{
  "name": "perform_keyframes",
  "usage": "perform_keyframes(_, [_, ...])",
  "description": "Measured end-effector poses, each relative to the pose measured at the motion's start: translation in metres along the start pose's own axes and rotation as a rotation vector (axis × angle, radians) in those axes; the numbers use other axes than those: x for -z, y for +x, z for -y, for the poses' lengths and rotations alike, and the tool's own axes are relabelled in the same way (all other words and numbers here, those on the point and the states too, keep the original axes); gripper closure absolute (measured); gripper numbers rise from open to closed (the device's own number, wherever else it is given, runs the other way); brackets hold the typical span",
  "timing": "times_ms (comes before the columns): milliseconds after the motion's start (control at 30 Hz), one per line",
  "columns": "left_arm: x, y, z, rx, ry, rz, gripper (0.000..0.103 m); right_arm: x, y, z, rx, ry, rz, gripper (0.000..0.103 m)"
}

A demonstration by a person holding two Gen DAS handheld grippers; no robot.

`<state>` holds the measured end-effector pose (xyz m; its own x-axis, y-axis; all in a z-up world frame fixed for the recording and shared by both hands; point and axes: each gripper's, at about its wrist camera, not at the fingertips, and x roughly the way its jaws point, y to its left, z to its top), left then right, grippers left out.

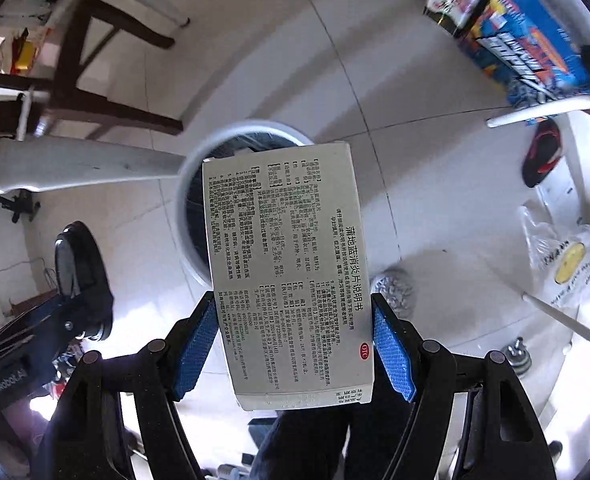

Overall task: Collect trash
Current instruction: 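Carry the lid and box to the bin and release both, then move both tools back over the table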

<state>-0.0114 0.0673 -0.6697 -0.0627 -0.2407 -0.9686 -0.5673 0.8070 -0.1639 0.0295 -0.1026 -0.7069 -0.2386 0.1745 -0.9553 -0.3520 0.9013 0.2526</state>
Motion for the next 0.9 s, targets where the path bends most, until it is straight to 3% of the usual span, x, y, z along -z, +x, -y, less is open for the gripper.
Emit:
perform_keyframes(200, [-0.006,0.022,-0.014,0.000,0.003,-0.028,0.010,-0.020,0.063,0.003,-0.003,-0.001,-0.049,0.027])
perform_keyframes(267, [-0.005,0.018,-0.023,-0.004,-0.014,-0.021,0.000,-0.025,0.074,0.000,-0.014,-0.002,-0.059,0.026])
perform_keyframes(333, [-0.004,0.016,-0.029,-0.014,-0.024,-0.011,0.000,-0.027,0.082,-0.003,-0.028,-0.012,-0.080,0.025])
perform_keyframes(400, [-0.003,0.013,-0.035,-0.043,-0.027,0.004,0.000,-0.026,0.085,-0.003,-0.022,-0.026,-0.088,0.000])
perform_keyframes(667, [0.005,0.000,-0.049,-0.169,-0.025,0.073,0.000,-0.023,0.080,-0.015,0.089,-0.062,-0.059,0.000])
perform_keyframes(900, [0.019,-0.017,-0.051,-0.184,-0.046,0.073,0.000,-0.015,0.067,-0.021,0.135,-0.075,-0.042,0.000])
